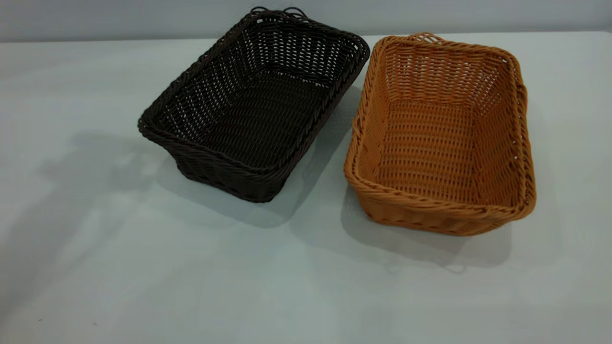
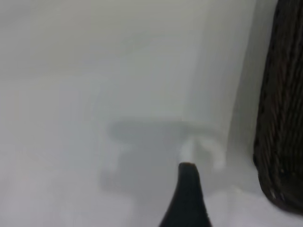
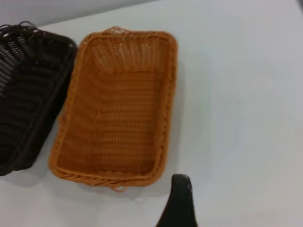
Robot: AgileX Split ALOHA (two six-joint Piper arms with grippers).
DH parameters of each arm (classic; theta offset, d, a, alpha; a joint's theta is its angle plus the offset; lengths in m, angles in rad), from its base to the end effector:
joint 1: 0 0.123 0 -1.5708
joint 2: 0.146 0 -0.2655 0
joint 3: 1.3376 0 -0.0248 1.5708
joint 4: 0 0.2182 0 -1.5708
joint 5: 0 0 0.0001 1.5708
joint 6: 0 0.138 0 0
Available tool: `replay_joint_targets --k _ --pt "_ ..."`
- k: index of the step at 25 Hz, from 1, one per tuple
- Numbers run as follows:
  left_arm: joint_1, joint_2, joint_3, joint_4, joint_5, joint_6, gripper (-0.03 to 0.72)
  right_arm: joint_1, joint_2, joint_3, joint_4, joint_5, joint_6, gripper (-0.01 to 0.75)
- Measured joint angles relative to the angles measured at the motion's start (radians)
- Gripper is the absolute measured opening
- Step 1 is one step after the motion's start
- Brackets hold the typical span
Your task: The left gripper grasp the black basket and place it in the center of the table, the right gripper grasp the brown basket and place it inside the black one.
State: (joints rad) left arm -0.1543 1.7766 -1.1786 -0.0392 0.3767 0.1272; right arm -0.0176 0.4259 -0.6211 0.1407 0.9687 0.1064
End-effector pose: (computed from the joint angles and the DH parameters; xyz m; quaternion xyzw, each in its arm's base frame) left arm 0.3762 -0.0605 0.1802 0.1175 0.9348 -0.0174 0.3348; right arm 0.0860 0.0144 0.2649 0.0670 0.8991 0.0883 0.4234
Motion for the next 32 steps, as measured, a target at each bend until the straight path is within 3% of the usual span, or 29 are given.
replay_joint_targets --k 12,20,23,27,32 --pt "-0.121 0.584 -0.513 0.000 0.062 0.049 0.544 0.000 0.328 0.000 0.075 -0.072 0.038 0.565" --pt "-0.141 0.684 -0.594 -0.004 0.046 0.049 0.519 0.000 0.565 0.000 0.218 -0.106 -0.003 0.565" --pt "-0.141 0.719 -0.596 -0.004 0.019 0.049 0.407 0.000 0.685 0.000 0.359 -0.115 -0.088 0.565" --pt "-0.142 0.725 -0.599 -0.013 -0.002 0.058 0.104 0.000 0.871 0.000 0.589 -0.134 -0.200 0.565" --pt "-0.130 0.647 -0.620 -0.002 0.015 0.068 0.078 0.000 1.128 -0.003 0.885 -0.153 -0.251 0.565"
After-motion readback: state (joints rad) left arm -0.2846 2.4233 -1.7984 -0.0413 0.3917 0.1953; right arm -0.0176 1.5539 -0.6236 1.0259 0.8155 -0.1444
